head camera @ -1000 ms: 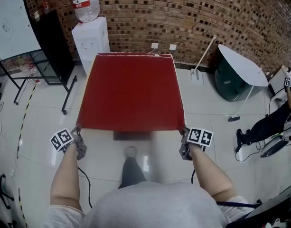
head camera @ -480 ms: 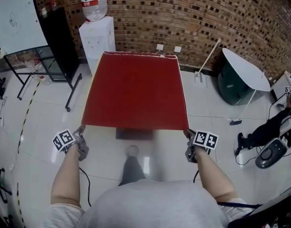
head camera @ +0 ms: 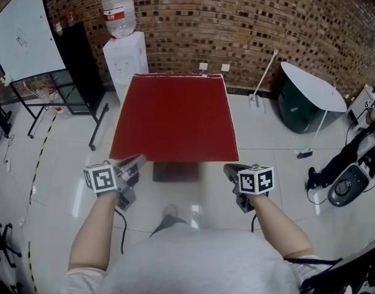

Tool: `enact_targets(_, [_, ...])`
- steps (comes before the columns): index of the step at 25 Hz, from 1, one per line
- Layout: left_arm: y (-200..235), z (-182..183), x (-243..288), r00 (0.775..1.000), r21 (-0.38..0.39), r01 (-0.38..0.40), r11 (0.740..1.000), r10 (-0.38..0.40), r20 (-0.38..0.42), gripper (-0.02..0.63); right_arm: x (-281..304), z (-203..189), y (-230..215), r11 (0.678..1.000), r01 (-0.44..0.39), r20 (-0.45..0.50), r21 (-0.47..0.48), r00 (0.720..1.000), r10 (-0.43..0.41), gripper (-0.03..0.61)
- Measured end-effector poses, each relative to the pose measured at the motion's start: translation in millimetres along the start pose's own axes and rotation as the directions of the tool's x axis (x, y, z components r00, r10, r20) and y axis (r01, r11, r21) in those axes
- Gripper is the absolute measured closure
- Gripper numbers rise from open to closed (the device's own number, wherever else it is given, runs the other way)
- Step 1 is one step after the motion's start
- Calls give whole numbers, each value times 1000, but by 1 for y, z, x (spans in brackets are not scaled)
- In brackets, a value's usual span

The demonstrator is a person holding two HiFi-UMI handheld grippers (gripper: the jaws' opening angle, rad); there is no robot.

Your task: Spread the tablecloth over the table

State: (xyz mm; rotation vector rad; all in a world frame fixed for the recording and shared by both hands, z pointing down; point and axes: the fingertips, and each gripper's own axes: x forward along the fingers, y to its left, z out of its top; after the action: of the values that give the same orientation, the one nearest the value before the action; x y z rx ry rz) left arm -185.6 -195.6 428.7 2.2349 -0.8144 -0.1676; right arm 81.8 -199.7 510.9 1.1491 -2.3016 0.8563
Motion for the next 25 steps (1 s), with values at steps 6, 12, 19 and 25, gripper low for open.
enact_targets(6, [-90,-19,26,987,194,111,975,-85,-136,612,-28,16,99,973,-219,26,-78,975,221,578])
enact_targets(12, [-121,-90,3,959,152,156,976,-113,-260,612,-48,-34,143,958,-286,12,-35,958,287,578])
enact_targets(19, [-155,-154,-69,945,108,183,977,-144,-293,612,-83,-109,207,945,-322,51,58,946,320,578])
enact_targets(25, [-209,-198,-142,930,99,226,969,-184,-317,612,-132,-152,292,940,-342,101,8,935,339,578])
